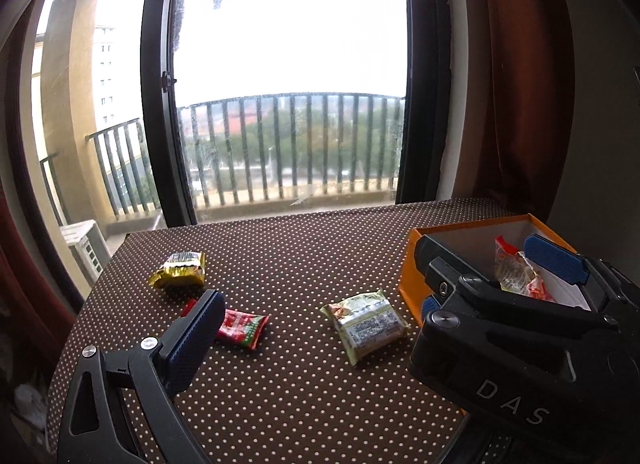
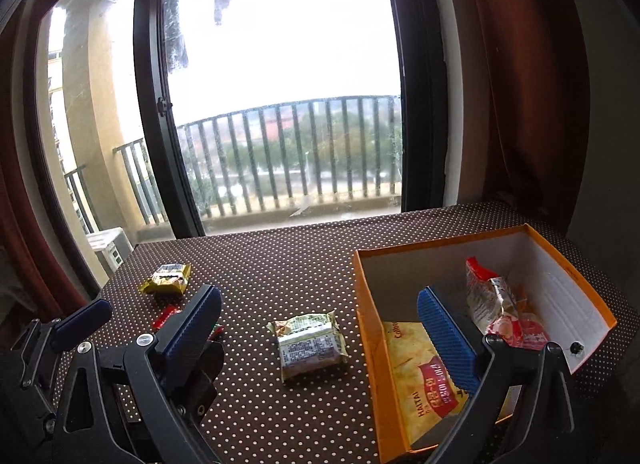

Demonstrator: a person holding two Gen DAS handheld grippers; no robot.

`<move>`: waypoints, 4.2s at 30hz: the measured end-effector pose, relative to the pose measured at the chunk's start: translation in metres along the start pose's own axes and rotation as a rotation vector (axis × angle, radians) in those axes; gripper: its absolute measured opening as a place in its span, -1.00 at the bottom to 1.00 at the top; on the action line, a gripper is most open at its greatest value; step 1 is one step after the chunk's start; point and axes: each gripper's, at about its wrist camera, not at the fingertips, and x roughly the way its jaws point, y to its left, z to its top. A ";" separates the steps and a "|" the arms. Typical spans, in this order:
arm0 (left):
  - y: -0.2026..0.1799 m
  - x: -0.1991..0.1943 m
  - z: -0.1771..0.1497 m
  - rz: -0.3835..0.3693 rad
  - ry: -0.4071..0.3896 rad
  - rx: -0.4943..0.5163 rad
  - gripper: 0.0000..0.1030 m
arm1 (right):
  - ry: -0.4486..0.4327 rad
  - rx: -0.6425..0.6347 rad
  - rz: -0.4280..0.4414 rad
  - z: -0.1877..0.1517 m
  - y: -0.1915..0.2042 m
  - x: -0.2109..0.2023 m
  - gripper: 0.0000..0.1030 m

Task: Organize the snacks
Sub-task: 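Move both open tools back from the box toward the remaining packets, then close the right tool on the green-and-white packet while the left tool approaches the red spicy-strip packet, then grasp the red spicy-strip packet with the left tool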

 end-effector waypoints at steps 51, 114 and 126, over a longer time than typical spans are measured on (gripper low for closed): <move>0.044 0.154 -0.073 0.075 0.376 -0.031 0.92 | 0.363 -0.094 0.026 -0.075 0.047 0.187 0.45; 0.121 0.212 -0.041 0.341 0.491 -0.421 0.95 | 0.377 -0.020 0.100 -0.025 0.090 0.258 0.64; 0.111 0.217 -0.052 0.354 0.416 -0.347 0.72 | 0.412 -0.012 0.102 -0.033 0.077 0.269 0.64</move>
